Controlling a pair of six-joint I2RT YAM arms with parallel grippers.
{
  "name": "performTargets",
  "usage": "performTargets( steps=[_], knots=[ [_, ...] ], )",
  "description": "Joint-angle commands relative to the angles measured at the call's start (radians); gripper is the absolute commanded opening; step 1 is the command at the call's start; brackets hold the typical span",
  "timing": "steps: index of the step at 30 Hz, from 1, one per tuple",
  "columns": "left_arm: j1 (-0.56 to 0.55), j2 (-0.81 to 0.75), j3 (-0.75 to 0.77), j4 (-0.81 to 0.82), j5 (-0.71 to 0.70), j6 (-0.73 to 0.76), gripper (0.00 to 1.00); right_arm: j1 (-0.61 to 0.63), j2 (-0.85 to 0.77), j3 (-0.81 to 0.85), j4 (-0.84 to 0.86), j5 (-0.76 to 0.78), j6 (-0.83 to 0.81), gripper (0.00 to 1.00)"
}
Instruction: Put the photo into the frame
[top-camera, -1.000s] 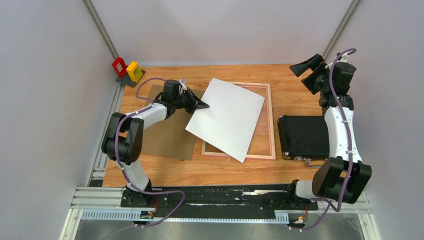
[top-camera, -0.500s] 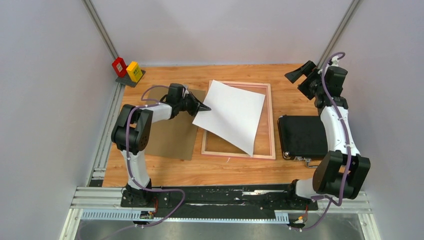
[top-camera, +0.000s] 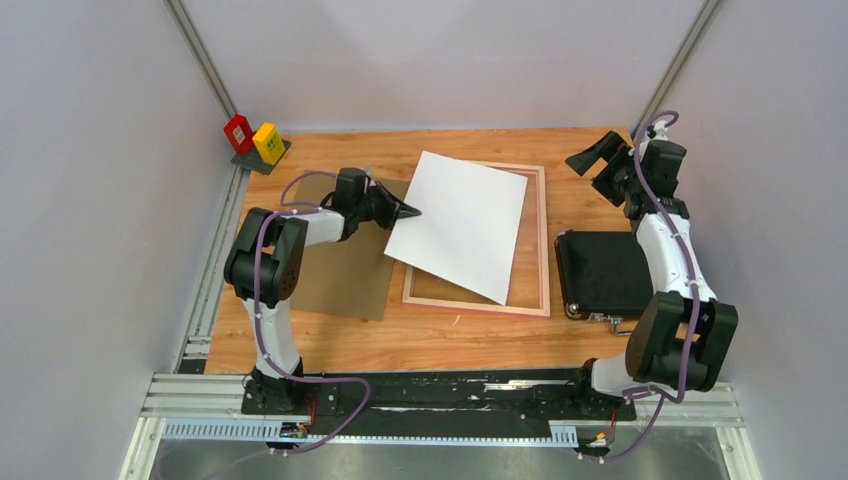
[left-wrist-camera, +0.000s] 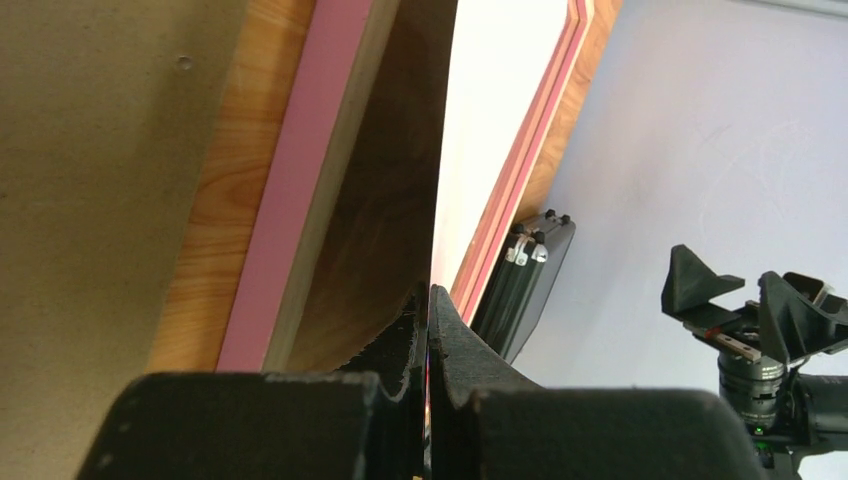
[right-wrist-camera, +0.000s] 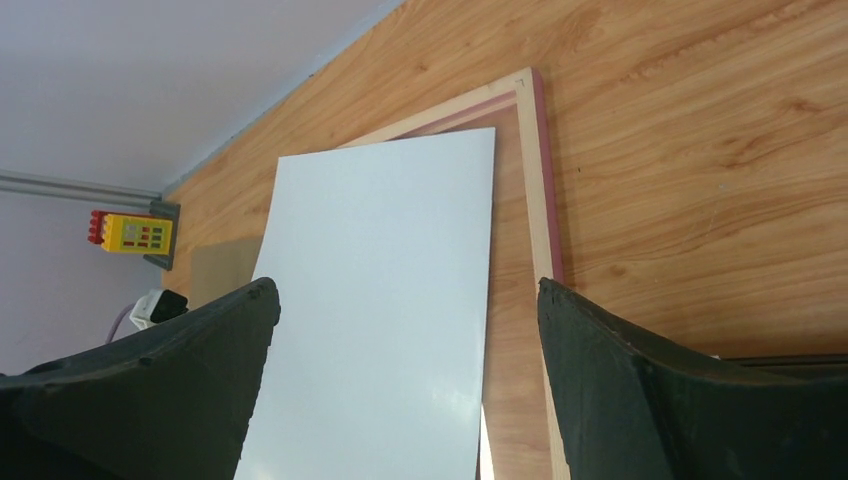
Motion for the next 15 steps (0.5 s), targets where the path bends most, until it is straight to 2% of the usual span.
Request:
performTargets(
  steps=[1, 9, 15],
  knots=[
    [0.003, -0.085, -0.029, 0.058, -0.068, 0.002, 0.0, 0.022, 0.021, -0.037, 0.073, 0.009, -0.056, 0.97],
    [-0.006, -0.103, -0.046, 0.042, -0.11, 0.009, 0.0, 0.123, 0.091, -0.038, 0.081, 0.124, -0.206, 0.96],
    [-0.028, -0.074, -0.038, 0.029, -0.123, 0.01, 0.0, 0.163, 0.209, 0.061, 0.02, 0.194, -0.286, 0.95]
  ],
)
